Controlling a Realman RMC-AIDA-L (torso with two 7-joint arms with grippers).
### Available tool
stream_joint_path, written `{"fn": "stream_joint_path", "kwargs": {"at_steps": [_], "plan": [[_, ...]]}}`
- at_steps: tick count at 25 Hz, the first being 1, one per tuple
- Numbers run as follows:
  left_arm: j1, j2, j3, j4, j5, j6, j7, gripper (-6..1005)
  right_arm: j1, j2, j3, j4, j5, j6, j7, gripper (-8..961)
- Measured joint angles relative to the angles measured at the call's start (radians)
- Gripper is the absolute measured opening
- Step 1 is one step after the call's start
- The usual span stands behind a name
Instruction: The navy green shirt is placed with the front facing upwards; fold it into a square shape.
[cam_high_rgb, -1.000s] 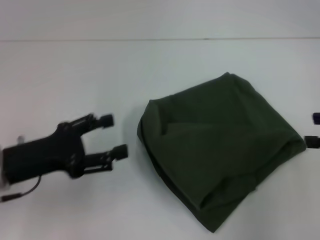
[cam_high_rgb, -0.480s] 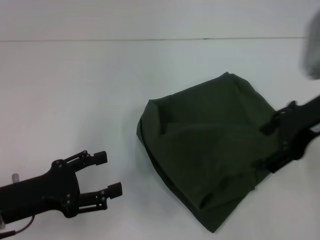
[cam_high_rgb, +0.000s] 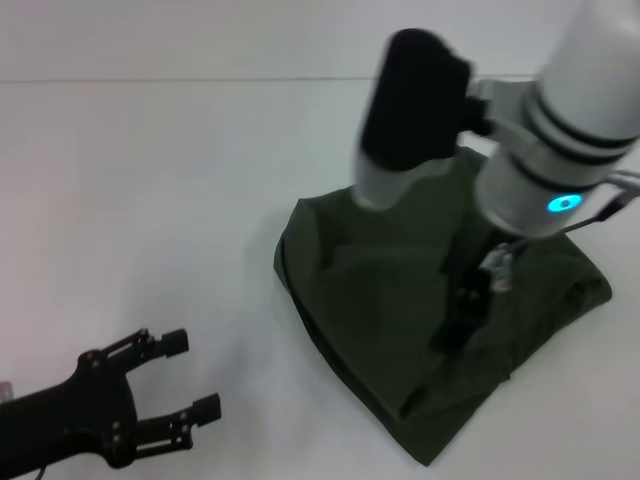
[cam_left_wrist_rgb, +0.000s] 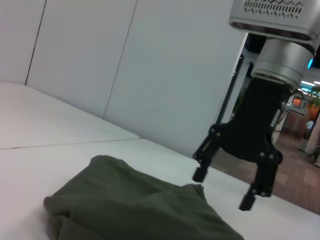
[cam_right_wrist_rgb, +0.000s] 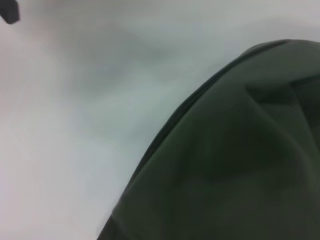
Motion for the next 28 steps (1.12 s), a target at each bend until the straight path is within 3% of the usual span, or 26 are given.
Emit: {"fn": "stream_joint_path", "kwargs": {"at_steps": [6, 13, 21, 28], "plan": [[0.012, -0.002, -0.033, 0.01, 0.04, 0.005, 0.031, 916, 0.131, 0.001, -0.101, 0.137, 0.124, 0.082, 0.134, 908], [0.014, 0.004, -0.072, 0.023, 0.076, 0.01, 0.052, 915, 0.228, 0.001, -0.188, 0.248, 0.231, 0.137, 0.232, 906], [0.014, 0.01, -0.104, 0.041, 0.104, 0.013, 0.052, 916, 0.26, 0.001, -0.275, 0.26, 0.305, 0.134, 0.331, 903], [0.012, 0.012, -0.107, 0.05, 0.114, 0.013, 0.051, 916, 0.248, 0.001, -0.332, 0.252, 0.324, 0.114, 0.411, 897]]}}
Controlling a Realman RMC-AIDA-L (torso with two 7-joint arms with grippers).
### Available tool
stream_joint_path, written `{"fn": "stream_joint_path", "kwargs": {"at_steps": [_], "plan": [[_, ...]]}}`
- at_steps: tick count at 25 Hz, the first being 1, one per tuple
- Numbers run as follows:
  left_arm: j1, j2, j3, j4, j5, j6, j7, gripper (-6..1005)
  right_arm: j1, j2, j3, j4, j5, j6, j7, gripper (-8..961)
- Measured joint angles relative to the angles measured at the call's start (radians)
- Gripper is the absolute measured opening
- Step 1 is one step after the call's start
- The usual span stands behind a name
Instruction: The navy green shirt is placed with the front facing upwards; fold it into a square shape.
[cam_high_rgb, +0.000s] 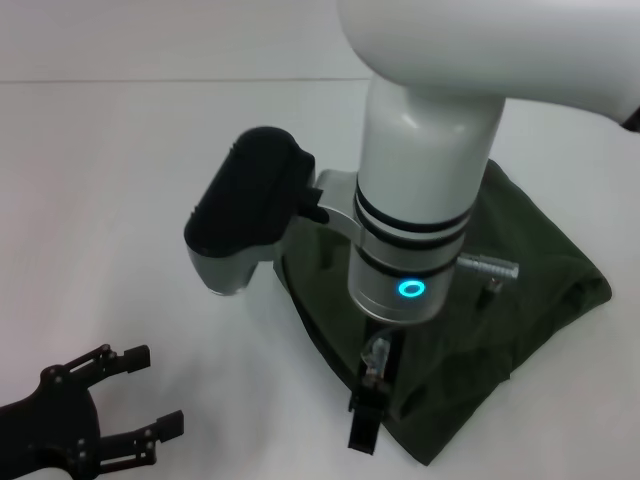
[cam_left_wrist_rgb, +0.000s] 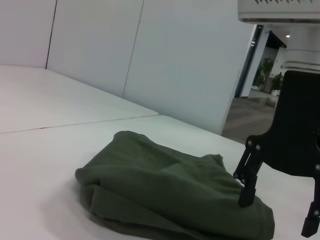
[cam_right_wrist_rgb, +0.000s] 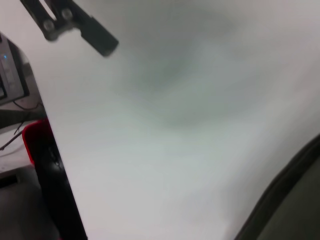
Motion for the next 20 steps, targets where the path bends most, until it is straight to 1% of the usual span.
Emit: {"fn": "stream_joint_path", "kwargs": {"at_steps": [6, 10, 14, 20], "plan": [[-0.007, 0.001, 0.002, -0.001, 0.001, -0.007, 0.0, 915, -0.011, 0.0, -0.051, 0.007, -0.009, 0.016, 0.033, 893], [-0.009, 0.001, 0.003, -0.003, 0.001, -0.009, 0.0, 915, -0.022, 0.0, -0.058, 0.027, -0.016, 0.052, 0.039, 890], [-0.009, 0.001, 0.0, -0.004, 0.001, -0.012, 0.001, 914, -0.022, 0.0, -0.062, 0.083, -0.017, 0.092, 0.032, 887], [-0.014, 0.001, 0.0, -0.005, 0.001, -0.022, 0.001, 914, -0.016, 0.0, -0.072, 0.124, -0.049, 0.113, 0.035, 882]]}}
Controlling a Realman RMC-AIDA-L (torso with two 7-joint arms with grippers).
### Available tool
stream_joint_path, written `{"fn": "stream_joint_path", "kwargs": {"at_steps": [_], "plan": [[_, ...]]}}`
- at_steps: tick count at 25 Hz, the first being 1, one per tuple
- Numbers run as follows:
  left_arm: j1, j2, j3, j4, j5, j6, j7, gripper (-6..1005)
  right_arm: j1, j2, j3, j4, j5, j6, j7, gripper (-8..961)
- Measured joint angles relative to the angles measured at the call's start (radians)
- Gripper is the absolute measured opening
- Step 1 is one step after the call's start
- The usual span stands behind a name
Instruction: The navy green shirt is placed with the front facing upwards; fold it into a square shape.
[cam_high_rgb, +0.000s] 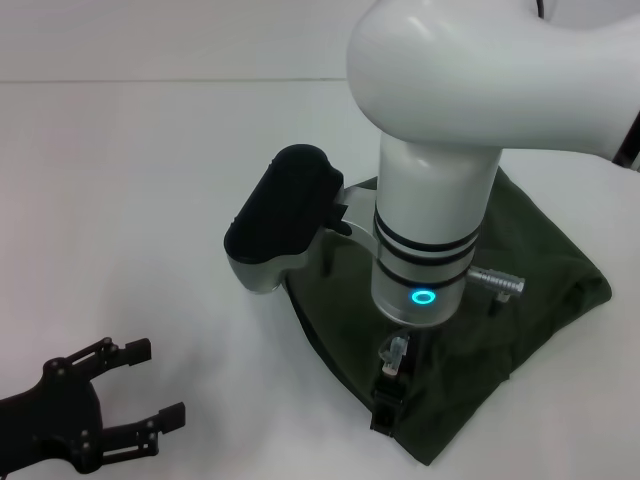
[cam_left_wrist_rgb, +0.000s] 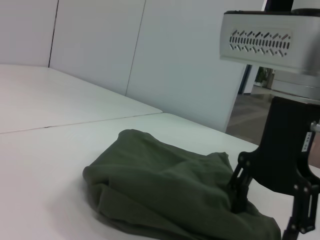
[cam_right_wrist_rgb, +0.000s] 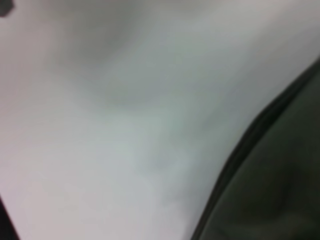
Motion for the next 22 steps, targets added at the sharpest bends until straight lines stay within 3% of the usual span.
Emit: {"fn": "stream_joint_path", "kwargs": {"at_steps": [11, 14, 22], "plan": [[-0.005, 0.0, 0.0, -0.002, 0.0, -0.015, 0.0, 913, -0.006, 0.0, -0.004, 0.006, 0.015, 0.037, -0.011, 874], [-0.006, 0.0, 0.0, -0.002, 0.0, -0.016, 0.0, 913, -0.003, 0.0, -0.012, 0.029, 0.039, 0.052, -0.025, 773], [-0.009, 0.001, 0.0, -0.002, 0.0, -0.021, -0.001, 912, 0.006, 0.0, -0.053, 0.051, 0.064, 0.065, -0.022, 774]]}}
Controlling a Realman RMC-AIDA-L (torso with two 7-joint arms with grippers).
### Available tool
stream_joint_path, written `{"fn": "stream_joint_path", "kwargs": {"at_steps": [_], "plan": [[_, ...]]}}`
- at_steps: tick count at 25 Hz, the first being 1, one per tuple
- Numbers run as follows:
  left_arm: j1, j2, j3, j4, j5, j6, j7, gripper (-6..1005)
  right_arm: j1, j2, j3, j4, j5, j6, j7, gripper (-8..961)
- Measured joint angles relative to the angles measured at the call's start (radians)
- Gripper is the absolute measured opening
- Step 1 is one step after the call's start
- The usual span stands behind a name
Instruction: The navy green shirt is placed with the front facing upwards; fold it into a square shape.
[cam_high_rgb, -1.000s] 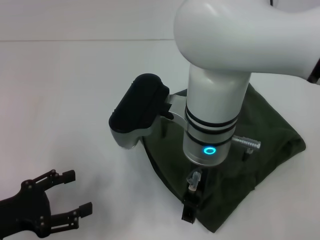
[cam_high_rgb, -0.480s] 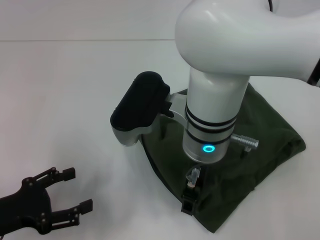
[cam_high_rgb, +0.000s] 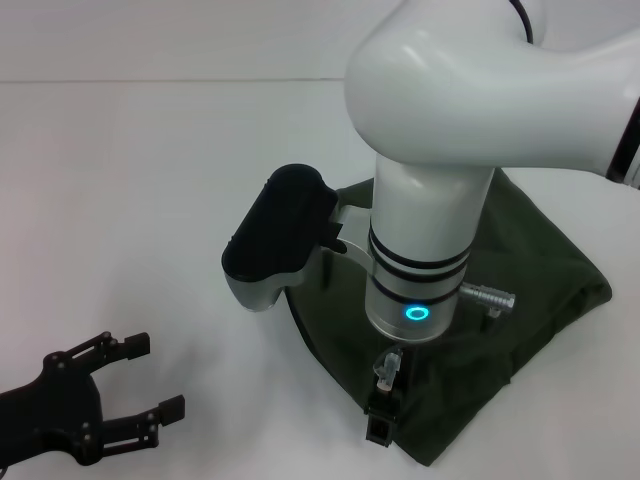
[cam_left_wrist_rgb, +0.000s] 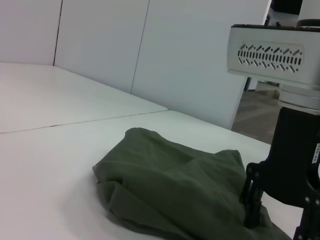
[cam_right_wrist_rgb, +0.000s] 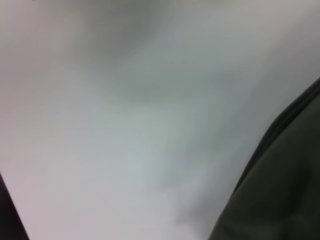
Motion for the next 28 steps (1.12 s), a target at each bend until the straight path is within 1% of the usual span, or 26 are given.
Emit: {"fn": "stream_joint_path", "kwargs": {"at_steps": [3, 8, 14, 19, 25, 28], "plan": [[0.0, 0.0, 0.0, 0.0, 0.0, -0.002, 0.0, 912, -0.004, 0.0, 0.001, 0.002, -0.001, 0.0, 0.0, 774], [0.002, 0.0, 0.0, 0.0, 0.0, -0.003, 0.0, 911, -0.011, 0.0, 0.001, 0.011, -0.003, 0.011, -0.005, 680], [0.002, -0.001, 0.0, 0.0, 0.0, -0.004, 0.001, 901, -0.025, -0.003, 0.004, 0.014, -0.027, 0.023, -0.005, 453], [0.0, -0.002, 0.0, -0.001, 0.0, -0.004, 0.001, 903, -0.046, -0.009, 0.008, -0.03, -0.033, 0.014, -0.004, 239], [-0.001, -0.003, 0.0, -0.002, -0.003, -0.004, 0.001, 903, -0.078, -0.017, 0.026, -0.082, -0.049, -0.013, -0.004, 87], [-0.001, -0.003, 0.0, -0.002, -0.005, -0.004, 0.001, 901, -0.112, -0.018, 0.063, -0.13, -0.1, -0.044, -0.008, 86]]}}
